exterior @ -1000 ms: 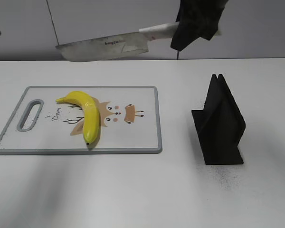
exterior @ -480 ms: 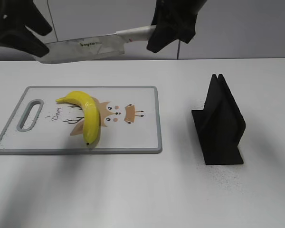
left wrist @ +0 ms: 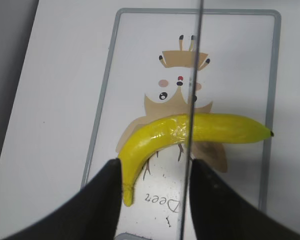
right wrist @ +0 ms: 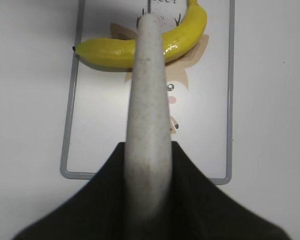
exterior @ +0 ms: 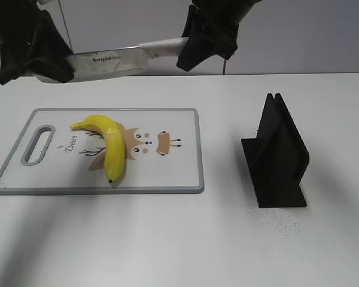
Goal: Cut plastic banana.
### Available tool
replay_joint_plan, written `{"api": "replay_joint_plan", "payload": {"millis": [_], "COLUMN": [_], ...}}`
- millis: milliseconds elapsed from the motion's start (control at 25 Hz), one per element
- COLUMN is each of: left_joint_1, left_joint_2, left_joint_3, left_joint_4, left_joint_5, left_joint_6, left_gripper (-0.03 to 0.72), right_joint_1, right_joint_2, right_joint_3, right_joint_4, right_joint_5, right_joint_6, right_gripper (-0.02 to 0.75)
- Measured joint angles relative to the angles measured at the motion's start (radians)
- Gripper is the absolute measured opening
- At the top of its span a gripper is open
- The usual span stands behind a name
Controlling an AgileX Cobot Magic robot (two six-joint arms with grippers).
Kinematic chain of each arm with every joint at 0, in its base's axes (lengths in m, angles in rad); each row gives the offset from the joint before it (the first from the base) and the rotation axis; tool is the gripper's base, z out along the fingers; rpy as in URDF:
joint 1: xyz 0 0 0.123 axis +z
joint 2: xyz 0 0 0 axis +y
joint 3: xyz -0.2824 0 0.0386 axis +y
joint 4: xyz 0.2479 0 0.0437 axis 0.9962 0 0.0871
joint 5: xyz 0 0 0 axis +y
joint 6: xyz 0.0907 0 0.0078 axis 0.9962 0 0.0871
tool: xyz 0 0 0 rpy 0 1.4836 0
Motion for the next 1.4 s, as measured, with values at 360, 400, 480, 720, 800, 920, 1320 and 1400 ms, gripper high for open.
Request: {"api": "replay_joint_plan", "payload": {"millis": [360,400,480,720,800,920,1320,1400], "left_joint_1": [0.0,0.0,0.0,0.0,0.0,0.0,-0.017,-0.017], "left_joint_2": [0.019,0.024,0.045,0.141,0.181,0.242,0.308,0.303], "left_joint_3": [0.0,0.0,0.0,0.0,0.004,0.045,0.158,0.16], "left_joint_4": [-0.003,-0.002,0.003,0.01,0.018,0.015,-0.026,-0.026], "left_joint_5": [-0.024,-0.023,-0.022,-0.049,-0.077,-0.136,-0.296,-0.296], "left_joint_6": [0.005,0.005,0.004,-0.012,-0.019,-0.019,-0.015,-0.015], "left_gripper": [0.017,0.014,0.01,0.007,0.008,0.013,0.025,0.025], "right_joint_1": [0.0,0.0,0.0,0.0,0.005,0.011,0.017,0.017], "right_joint_2": [0.028,0.034,0.053,0.146,0.186,0.256,0.361,0.352], "right_joint_3": [-0.007,-0.007,-0.008,-0.008,-0.008,-0.01,-0.024,-0.024], "right_joint_4": [-0.001,-0.001,-0.002,-0.05,-0.067,-0.076,-0.11,-0.113], "right_joint_5": [-0.057,-0.057,-0.058,-0.077,-0.089,-0.101,-0.112,-0.112], "right_joint_6": [-0.011,-0.012,-0.014,0.075,0.102,0.118,0.175,0.179], "right_gripper": [0.164,0.164,0.164,0.167,0.169,0.172,0.197,0.197]}}
